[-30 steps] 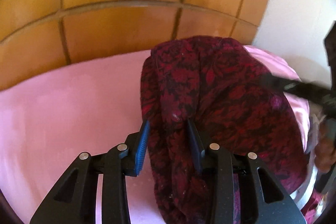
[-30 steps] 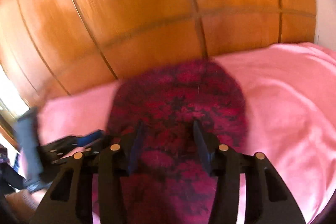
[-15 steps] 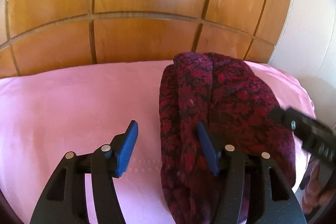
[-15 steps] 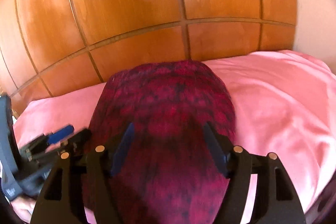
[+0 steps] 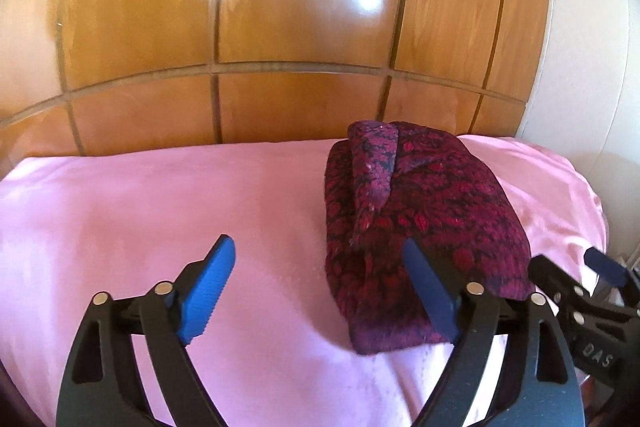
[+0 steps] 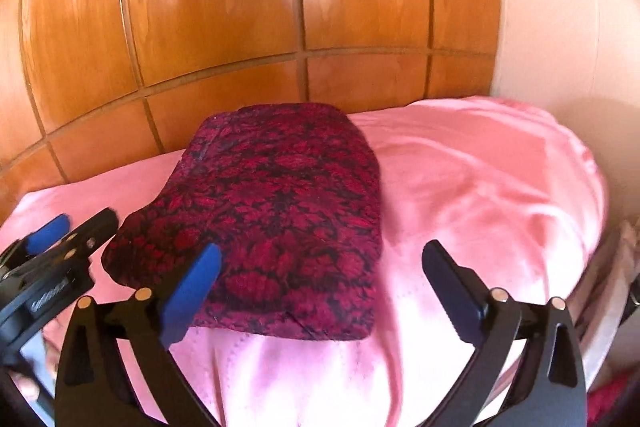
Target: Fold small clothes
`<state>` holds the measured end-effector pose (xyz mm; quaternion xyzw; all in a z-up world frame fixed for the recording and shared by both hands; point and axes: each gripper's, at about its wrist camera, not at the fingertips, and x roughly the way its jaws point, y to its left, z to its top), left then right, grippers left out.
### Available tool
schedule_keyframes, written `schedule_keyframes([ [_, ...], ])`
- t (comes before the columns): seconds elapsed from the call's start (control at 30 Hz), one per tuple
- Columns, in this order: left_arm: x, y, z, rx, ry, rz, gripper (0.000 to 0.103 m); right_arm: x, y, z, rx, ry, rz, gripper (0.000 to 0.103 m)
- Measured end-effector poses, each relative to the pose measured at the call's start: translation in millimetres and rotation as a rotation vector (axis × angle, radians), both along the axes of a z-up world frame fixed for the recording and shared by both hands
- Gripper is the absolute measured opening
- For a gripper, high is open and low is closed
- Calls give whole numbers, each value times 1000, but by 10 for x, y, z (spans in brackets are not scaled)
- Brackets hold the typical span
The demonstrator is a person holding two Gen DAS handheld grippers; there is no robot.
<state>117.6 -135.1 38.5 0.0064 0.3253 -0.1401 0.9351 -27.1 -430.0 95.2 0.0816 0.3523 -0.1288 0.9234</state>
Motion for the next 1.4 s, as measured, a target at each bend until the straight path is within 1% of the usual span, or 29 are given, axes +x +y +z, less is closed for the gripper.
schedule_keyframes([
  [0.1, -118, 81, 18, -10, 8, 21, 88, -73, 69, 27, -33, -8, -22, 101],
  [0.17, -178, 140, 24, -20, 6, 39, 92, -85, 98, -2, -34, 6, -37, 101],
  [0.23, -248, 214, 26, -32, 10, 57, 92, -124, 159, -38, -33, 17, -43, 101],
  [0.37, -325, 290, 22, -26, 4, 68, 92, -230, 244, -59, -57, 14, -47, 101],
  [0.47, -369, 341, 26, -27, 3, 74, 94, -286, 227, -74, -43, 16, -64, 101],
  [0.57, -390, 360, 24, -23, 2, 80, 94, -361, 187, -59, -18, -4, -102, 101],
  [0.63, -418, 354, 25, -22, 2, 80, 94, -369, 164, -62, -24, -9, -116, 101],
  [0.67, -429, 349, 25, -18, 0, 79, 94, -368, 159, -67, -30, -11, -120, 101],
  [0.77, -436, 316, 8, 1, 2, 72, 99, -316, 142, -113, -46, 10, -111, 101],
  [0.87, -444, 296, -6, 11, 1, 76, 99, -324, 125, -132, -25, 9, -124, 101],
  [1.13, -432, 209, -76, 39, 30, 66, 99, -328, 121, -110, -54, -8, -127, 101],
  [1.27, -394, 190, -103, 54, 36, 71, 99, -201, 63, -104, -26, 3, -122, 101],
  [1.33, -371, 189, -132, 73, 45, 69, 99, -197, 69, -118, -12, 1, -128, 101],
  [1.4, -371, 214, -161, 77, 48, 79, 99, -204, 112, -157, -6, 11, -111, 101],
])
